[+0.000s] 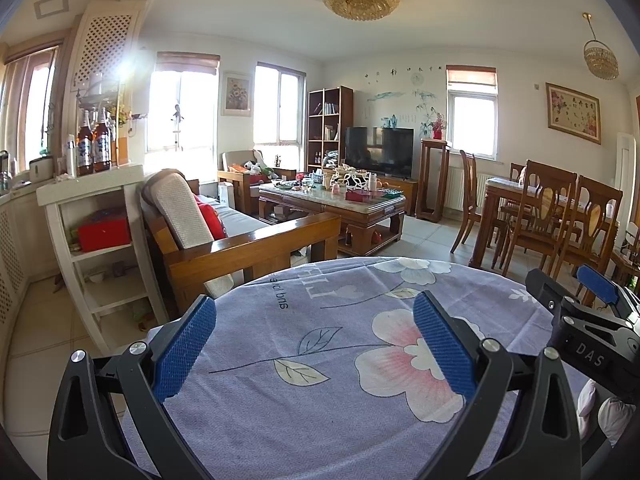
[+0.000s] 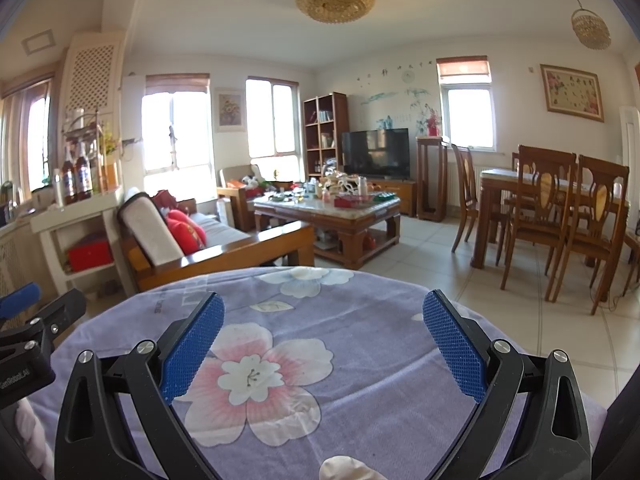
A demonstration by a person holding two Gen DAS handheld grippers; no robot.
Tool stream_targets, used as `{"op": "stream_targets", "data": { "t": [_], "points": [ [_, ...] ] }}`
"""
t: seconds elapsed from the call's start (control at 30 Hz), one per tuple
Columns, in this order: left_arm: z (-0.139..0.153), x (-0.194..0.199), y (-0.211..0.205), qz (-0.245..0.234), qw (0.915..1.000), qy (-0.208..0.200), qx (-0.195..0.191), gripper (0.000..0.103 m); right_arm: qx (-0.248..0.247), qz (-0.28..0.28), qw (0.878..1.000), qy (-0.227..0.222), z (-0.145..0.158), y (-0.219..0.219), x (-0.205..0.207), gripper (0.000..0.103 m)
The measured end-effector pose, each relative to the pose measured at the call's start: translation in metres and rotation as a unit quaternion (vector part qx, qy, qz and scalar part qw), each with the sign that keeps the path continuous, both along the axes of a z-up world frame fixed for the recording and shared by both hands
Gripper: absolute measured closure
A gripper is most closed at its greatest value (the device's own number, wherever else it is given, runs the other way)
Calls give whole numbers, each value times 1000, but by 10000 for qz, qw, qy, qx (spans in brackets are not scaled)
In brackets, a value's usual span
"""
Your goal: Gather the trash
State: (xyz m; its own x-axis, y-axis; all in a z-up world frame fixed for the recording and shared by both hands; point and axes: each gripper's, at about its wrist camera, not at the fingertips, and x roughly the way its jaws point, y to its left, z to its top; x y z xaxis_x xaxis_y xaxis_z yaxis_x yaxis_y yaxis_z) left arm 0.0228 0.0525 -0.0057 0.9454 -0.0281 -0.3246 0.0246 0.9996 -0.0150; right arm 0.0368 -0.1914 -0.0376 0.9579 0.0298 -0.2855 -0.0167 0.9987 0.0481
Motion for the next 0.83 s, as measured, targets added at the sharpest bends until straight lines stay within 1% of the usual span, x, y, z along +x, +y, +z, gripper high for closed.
{"op": "stream_targets", "data": {
  "t": [0.33, 0.5, 0.83],
  "points": [
    [0, 1, 0, -8, 10000, -4, 9, 5, 5, -10, 10000, 13, -1, 0, 0, 5],
    [2, 0, 2, -46, 9999, -100, -22, 5, 2, -12, 10000, 19, -1, 1, 0, 5],
    [0, 6, 3, -95, 10000, 18, 17, 5, 1, -32, 10000, 76, -4, 0, 2, 5]
  ]
}}
